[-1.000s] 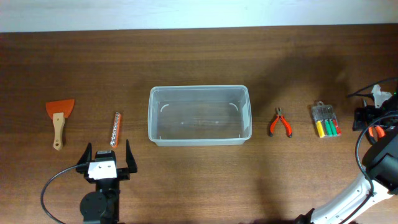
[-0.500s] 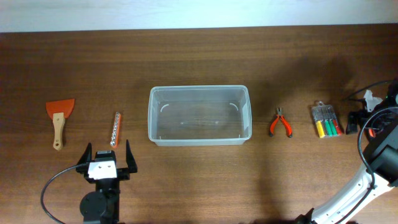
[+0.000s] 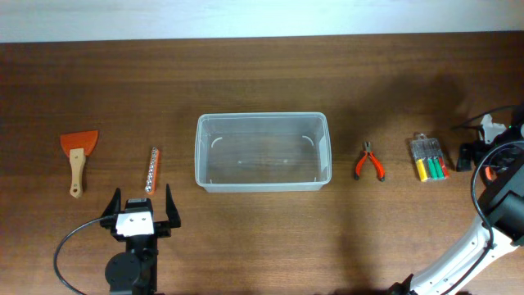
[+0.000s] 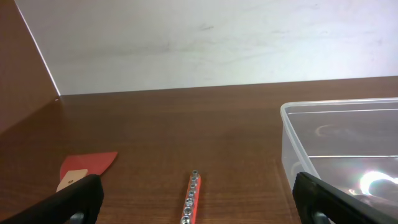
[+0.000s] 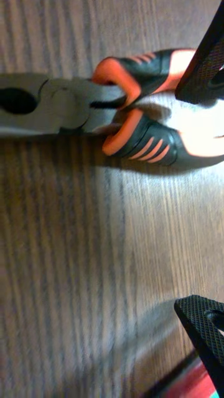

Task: Pack container
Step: 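Lower the right gripper onto the pliers handles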

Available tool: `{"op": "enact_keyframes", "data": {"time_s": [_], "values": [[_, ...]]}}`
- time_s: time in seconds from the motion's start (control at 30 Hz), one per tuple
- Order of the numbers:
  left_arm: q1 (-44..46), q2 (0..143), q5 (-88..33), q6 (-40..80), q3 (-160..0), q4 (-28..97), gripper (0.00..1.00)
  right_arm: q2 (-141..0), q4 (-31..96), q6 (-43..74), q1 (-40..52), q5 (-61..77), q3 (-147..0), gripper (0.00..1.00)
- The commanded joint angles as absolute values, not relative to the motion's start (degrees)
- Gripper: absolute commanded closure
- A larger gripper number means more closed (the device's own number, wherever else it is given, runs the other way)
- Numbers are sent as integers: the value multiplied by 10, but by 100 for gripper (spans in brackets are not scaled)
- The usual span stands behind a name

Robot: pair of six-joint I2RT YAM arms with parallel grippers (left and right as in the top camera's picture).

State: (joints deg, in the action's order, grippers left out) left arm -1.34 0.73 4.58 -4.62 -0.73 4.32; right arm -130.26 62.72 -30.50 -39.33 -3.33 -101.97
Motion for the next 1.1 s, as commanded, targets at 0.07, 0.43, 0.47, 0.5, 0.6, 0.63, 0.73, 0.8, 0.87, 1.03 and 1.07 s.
{"op": "enact_keyframes", "data": {"time_s": [0.07, 0.43, 0.47, 0.5, 0.6, 0.63, 0.73, 0.8, 0.87, 1.03, 1.07], "values": [[-12, 3, 48, -39, -5, 44, 1, -1307, 627, -300, -395, -2, -1018, 1], [-12, 3, 48, -39, -5, 44, 1, -1307, 619, -295, -395, -2, -1018, 1], [-12, 3, 48, -39, -5, 44, 1, -1307, 619, -295, -395, -2, -1018, 1], [-12, 3, 48, -39, -5, 44, 1, -1307, 619, -295, -395, -2, -1018, 1], [-12, 3, 48, -39, -5, 44, 1, -1307, 619, -290, -395, -2, -1018, 1], [-12, 3, 48, -39, -5, 44, 1, -1307, 619, -290, -395, -2, -1018, 1], [-12, 3, 48, -39, -5, 44, 1, -1307, 619, -285, -395, -2, -1018, 1], [-12, 3, 48, -39, -5, 44, 1, -1307, 619, -283, -395, -2, -1018, 1], [-12, 3, 48, -39, -5, 44, 1, -1307, 619, -281, -395, -2, -1018, 1], [-12, 3, 48, -39, -5, 44, 1, -1307, 619, -276, -395, -2, -1018, 1], [-12, 3, 48, -39, -5, 44, 1, -1307, 619, -270, -395, -2, -1018, 1]]}}
